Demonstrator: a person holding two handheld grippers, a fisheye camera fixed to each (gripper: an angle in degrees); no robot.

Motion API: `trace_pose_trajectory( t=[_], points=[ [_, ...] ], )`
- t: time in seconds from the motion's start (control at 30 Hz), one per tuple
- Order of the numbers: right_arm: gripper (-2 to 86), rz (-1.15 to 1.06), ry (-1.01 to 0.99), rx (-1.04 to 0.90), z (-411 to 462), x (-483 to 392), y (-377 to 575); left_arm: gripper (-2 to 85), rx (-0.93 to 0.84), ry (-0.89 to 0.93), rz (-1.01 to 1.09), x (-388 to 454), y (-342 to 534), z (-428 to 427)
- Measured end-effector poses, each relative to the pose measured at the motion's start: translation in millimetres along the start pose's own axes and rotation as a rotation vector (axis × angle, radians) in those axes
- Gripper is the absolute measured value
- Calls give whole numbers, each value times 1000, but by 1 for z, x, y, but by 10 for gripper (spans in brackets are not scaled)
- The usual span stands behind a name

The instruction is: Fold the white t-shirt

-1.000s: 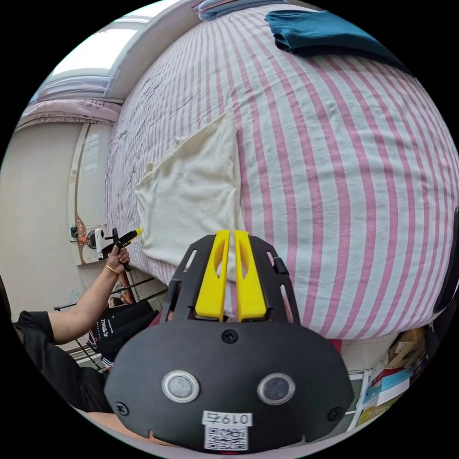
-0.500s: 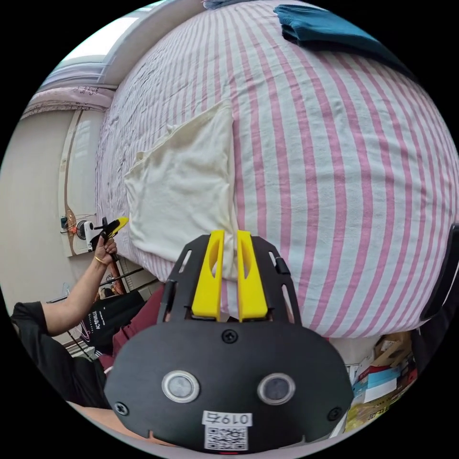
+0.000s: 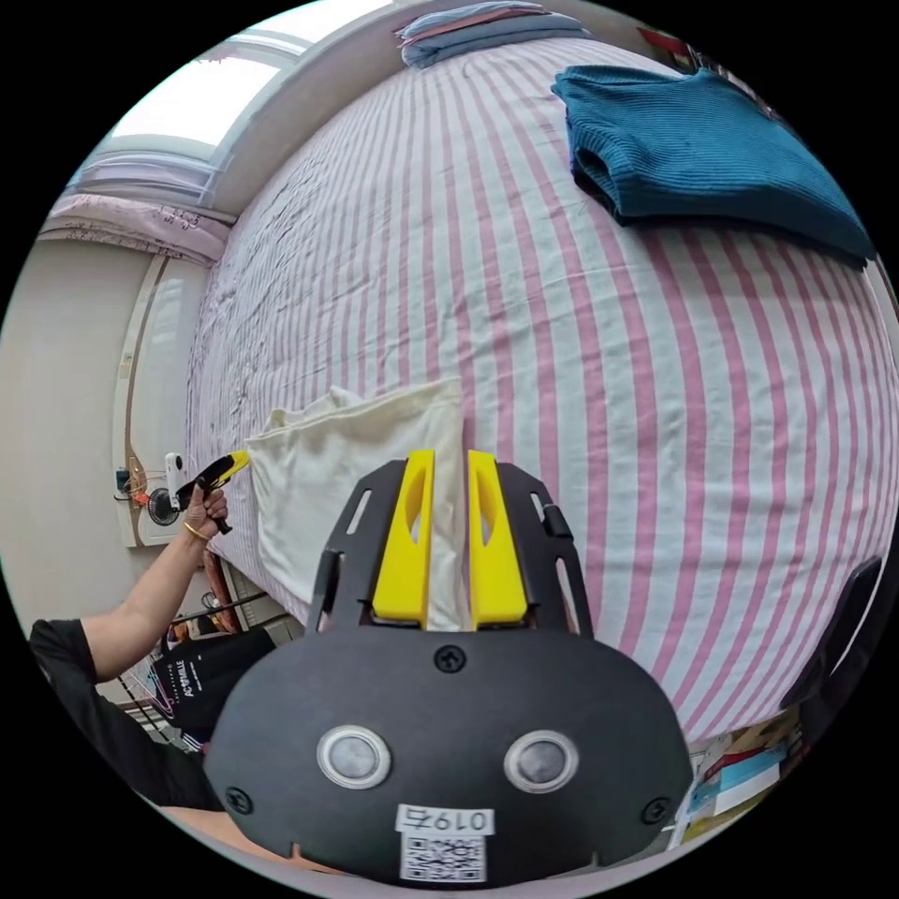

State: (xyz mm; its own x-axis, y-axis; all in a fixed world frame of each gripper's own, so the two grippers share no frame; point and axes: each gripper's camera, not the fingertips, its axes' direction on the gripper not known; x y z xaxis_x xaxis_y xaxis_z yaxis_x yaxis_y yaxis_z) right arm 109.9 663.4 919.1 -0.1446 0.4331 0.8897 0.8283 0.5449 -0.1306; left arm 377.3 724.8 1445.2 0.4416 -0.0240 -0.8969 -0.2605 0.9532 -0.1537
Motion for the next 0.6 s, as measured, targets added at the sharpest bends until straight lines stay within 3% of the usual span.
trace_pose_trajectory(
  t=[0.17,0.3,0.43,0.6],
  points=[
    [66,-49,-2,-42,9,-23,-29,86,-56,11,65,14,-21,3],
    [13,-75,40,-81,18,-46,-44,46,-80,-10,85,25,-34,5],
    [47,-95,88,-96,20,-66,-49,42,-50,-84,82,39,-41,1],
    [66,-156,153,-52,5,-94,-50,75,-18,-14,34,47,-43,-11]
  ],
)
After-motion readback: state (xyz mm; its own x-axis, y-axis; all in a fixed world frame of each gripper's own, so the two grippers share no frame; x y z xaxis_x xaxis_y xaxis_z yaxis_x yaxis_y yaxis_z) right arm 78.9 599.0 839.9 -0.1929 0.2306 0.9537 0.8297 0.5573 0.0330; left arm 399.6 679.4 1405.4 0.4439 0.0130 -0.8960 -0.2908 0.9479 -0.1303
